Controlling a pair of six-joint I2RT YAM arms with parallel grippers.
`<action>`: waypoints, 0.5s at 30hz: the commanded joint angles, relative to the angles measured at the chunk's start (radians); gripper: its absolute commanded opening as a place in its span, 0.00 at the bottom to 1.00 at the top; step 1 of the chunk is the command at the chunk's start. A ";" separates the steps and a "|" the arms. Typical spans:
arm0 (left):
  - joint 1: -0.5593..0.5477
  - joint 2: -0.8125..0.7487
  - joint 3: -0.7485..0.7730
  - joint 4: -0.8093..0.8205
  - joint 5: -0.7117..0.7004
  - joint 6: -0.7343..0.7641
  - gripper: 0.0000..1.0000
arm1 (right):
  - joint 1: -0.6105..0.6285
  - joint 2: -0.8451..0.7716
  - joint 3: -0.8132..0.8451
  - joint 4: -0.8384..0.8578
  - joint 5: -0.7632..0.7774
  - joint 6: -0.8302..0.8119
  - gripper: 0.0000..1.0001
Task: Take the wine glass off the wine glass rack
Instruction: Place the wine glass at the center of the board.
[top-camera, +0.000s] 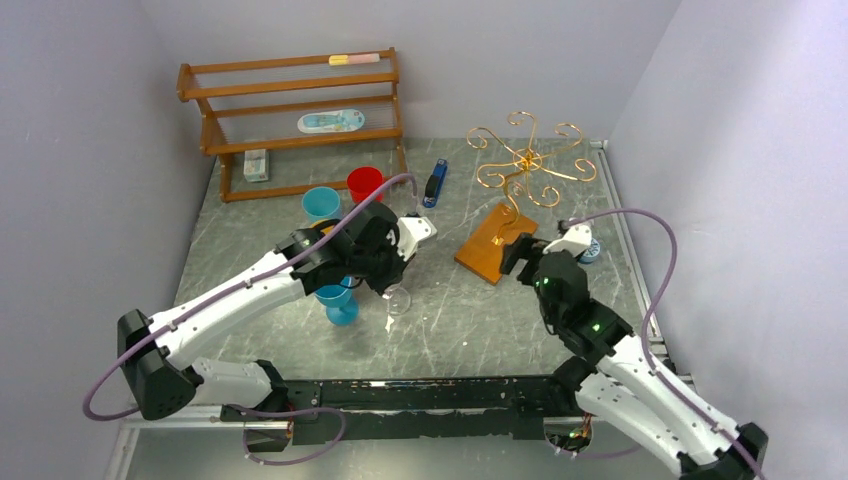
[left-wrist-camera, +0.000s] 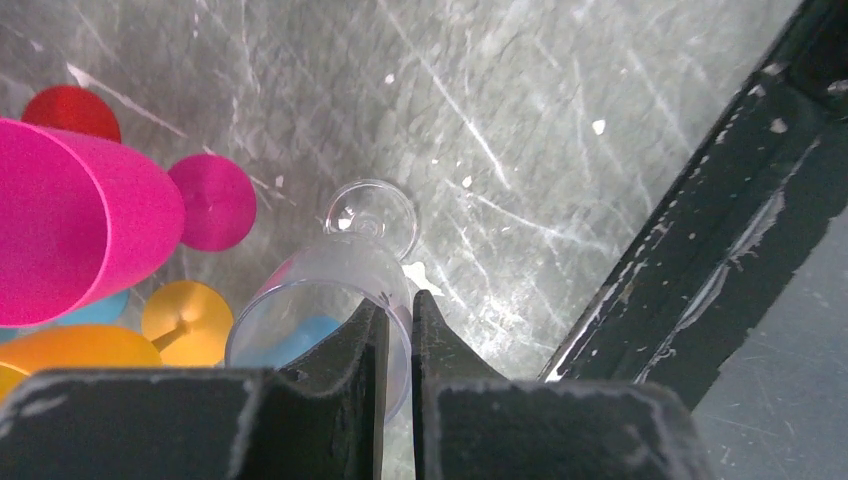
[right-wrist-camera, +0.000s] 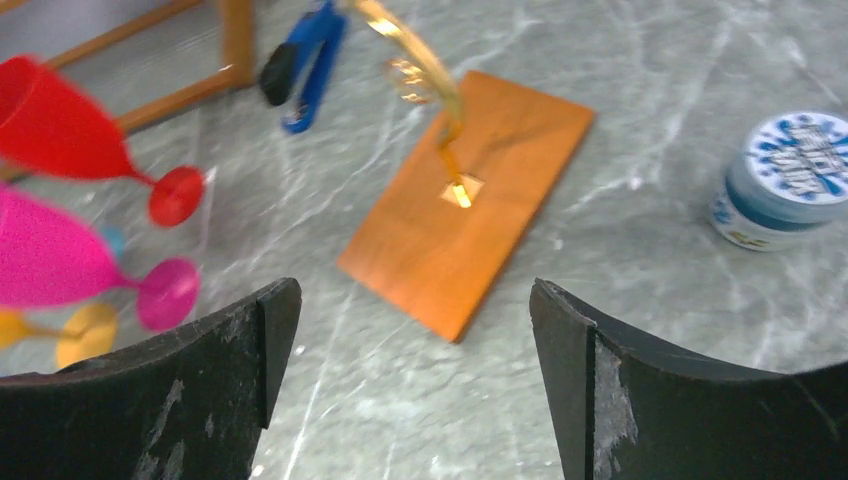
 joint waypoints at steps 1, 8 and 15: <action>-0.011 -0.001 -0.016 0.014 -0.068 -0.002 0.05 | -0.283 0.038 0.001 -0.042 -0.243 0.053 0.89; -0.012 0.018 0.034 -0.059 -0.128 0.047 0.05 | -0.720 0.244 0.065 -0.055 -0.629 0.079 0.90; -0.012 0.029 0.010 -0.041 -0.122 0.017 0.19 | -0.865 0.246 0.250 -0.170 -0.502 0.172 0.93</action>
